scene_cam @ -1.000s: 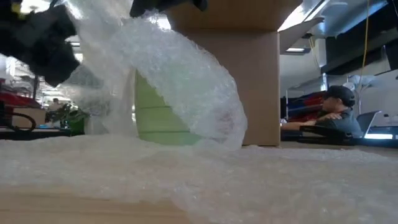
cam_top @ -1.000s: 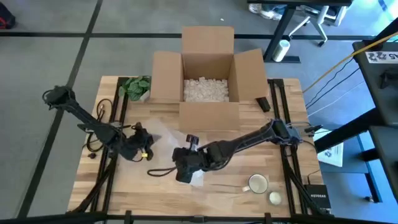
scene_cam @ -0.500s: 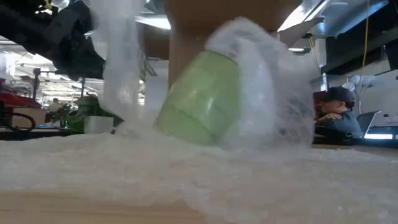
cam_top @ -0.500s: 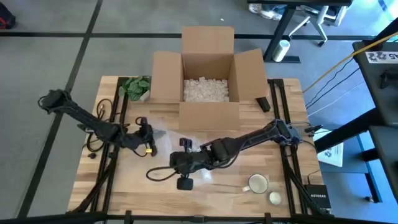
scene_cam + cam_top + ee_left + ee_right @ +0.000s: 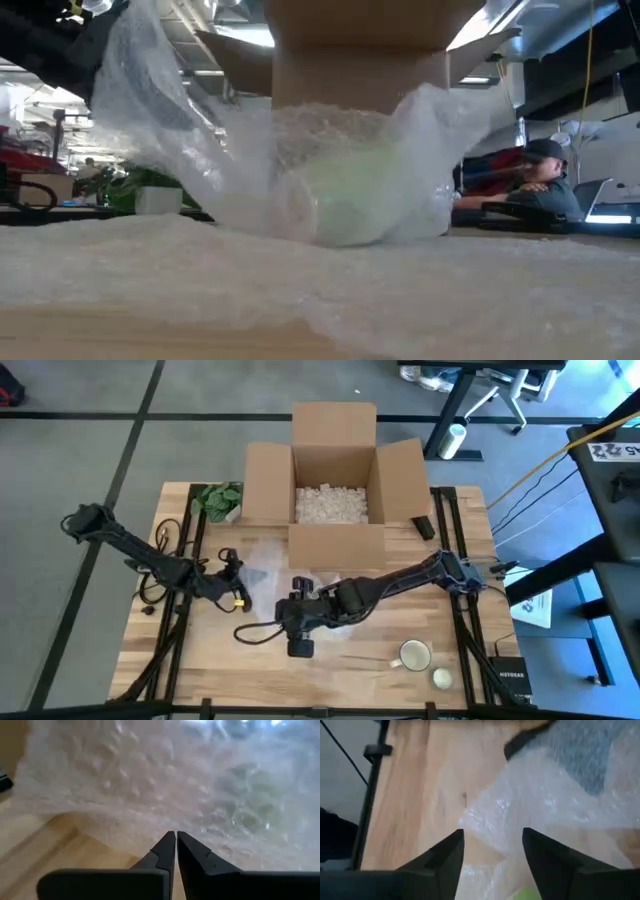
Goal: Wrap mug
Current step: Wrap the green mug with bubble wrap
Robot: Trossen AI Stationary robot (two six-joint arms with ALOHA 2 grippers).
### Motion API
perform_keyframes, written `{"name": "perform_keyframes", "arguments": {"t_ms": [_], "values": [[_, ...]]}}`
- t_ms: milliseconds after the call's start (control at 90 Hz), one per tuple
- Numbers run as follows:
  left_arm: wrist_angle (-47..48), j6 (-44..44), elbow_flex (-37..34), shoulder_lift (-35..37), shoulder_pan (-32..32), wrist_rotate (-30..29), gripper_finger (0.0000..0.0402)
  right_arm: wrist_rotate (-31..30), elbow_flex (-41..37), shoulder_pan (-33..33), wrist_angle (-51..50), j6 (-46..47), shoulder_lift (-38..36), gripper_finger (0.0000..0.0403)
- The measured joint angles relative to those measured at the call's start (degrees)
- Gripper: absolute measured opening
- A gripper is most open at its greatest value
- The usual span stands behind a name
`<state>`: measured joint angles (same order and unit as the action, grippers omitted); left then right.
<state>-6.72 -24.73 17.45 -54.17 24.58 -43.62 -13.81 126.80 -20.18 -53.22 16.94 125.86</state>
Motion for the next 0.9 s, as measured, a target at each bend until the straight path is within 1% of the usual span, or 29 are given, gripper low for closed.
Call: {"name": "perform_keyframes", "arguments": {"t_ms": [89,178,300,411,444,478,600,722,789,900], "values": [[0.0,0.0,0.0,0.0,0.0,0.0,0.0,-6.7,0.0,-0.1,-6.1,4.1,-0.1,0.0182],[0.0,0.1,0.0,0.0,0.0,0.0,0.0,-12.1,0.0,-0.4,-16.2,9.6,-0.4,0.0158],[0.0,0.5,0.0,0.0,0.0,0.0,0.0,-13.2,0.0,-0.5,-28.9,17.2,-0.5,0.01],[0.0,0.8,0.0,0.0,0.0,0.0,0.0,-15.2,0.0,-0.9,-35.3,21.9,-0.5,0.0029],[0.1,0.9,0.0,0.0,0.0,0.0,0.0,-15.2,0.0,-1.0,-36.6,23.1,-0.6,0.0015],[0.1,0.8,0.0,0.0,0.0,0.0,0.0,-14.9,-0.1,-0.9,-37.0,24.2,-0.6,0.0008],[0.3,0.8,0.0,0.0,0.0,0.0,0.0,-12.3,-2.6,-0.9,-36.8,27.0,-1.4,0.0005],[0.3,0.8,0.0,0.0,0.0,0.1,0.0,-12.2,-8.2,-1.7,-36.2,32.5,-2.1,0.0002],[0.3,0.8,0.0,0.0,0.0,0.6,0.0,-11.9,-11.7,-3.0,-32.9,34.4,-2.4,0.0001],[0.4,0.7,0.0,0.0,0.0,2.2,0.0,-11.4,-17.2,-6.2,-23.6,36.9,-4.5,0.0]]}}
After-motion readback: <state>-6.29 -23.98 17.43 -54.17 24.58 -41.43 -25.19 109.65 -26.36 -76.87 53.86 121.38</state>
